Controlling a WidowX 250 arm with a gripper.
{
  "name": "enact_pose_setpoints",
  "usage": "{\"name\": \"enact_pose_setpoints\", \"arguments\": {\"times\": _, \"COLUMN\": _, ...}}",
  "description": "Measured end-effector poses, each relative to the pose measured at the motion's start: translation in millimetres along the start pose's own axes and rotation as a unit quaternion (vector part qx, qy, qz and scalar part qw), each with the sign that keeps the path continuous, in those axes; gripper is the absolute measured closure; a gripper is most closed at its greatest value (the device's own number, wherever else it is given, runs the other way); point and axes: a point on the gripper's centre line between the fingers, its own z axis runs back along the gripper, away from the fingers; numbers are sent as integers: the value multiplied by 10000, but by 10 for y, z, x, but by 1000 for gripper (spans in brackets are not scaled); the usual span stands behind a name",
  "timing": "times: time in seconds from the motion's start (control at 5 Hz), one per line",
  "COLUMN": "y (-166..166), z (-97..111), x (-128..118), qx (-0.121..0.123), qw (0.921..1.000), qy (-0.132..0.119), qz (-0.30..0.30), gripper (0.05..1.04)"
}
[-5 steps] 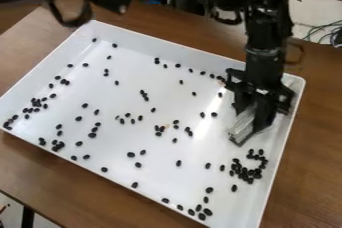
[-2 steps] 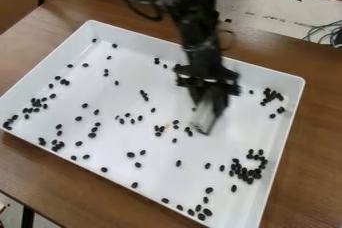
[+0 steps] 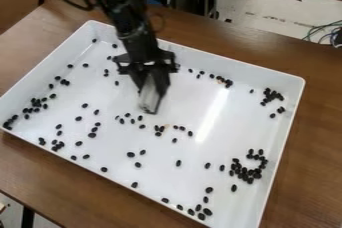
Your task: Sweep into pile
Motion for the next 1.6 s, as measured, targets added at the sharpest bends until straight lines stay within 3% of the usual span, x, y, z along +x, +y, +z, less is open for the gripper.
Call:
{"name": "enact_pose_setpoints", "arguments": {"times": 0.2, "y": 439, "z": 93, "x": -31, "qx": 259, "qw": 9991, "qy": -113, "qz": 323, "gripper": 722}}
{"name": "enact_pose_setpoints", "arguments": {"times": 0.4, "y": 867, "z": 194, "x": -221, "qx": 415, "qw": 9956, "qy": -177, "qz": 825, "gripper": 722}}
{"name": "enact_pose_setpoints", "arguments": {"times": 0.6, "y": 1136, "z": 291, "x": -448, "qx": 611, "qw": 9926, "qy": -104, "qz": 1047, "gripper": 722}}
{"name": "enact_pose_setpoints", "arguments": {"times": 0.8, "y": 1145, "z": 430, "x": -612, "qx": 716, "qw": 9920, "qy": -155, "qz": 1027, "gripper": 722}}
{"name": "enact_pose_setpoints", "arguments": {"times": 1.0, "y": 948, "z": 516, "x": -542, "qx": 694, "qw": 9930, "qy": -331, "qz": 891, "gripper": 723}}
{"name": "enact_pose_setpoints", "arguments": {"times": 1.2, "y": 409, "z": 441, "x": -486, "qx": 667, "qw": 9964, "qy": -293, "qz": 424, "gripper": 722}}
{"name": "enact_pose_setpoints", "arguments": {"times": 1.4, "y": -151, "z": 393, "x": -484, "qx": 616, "qw": 9968, "qy": -447, "qz": 258, "gripper": 723}}
{"name": "enact_pose_setpoints", "arguments": {"times": 1.6, "y": -561, "z": 380, "x": -369, "qx": 718, "qw": 9929, "qy": -803, "qz": 499, "gripper": 722}}
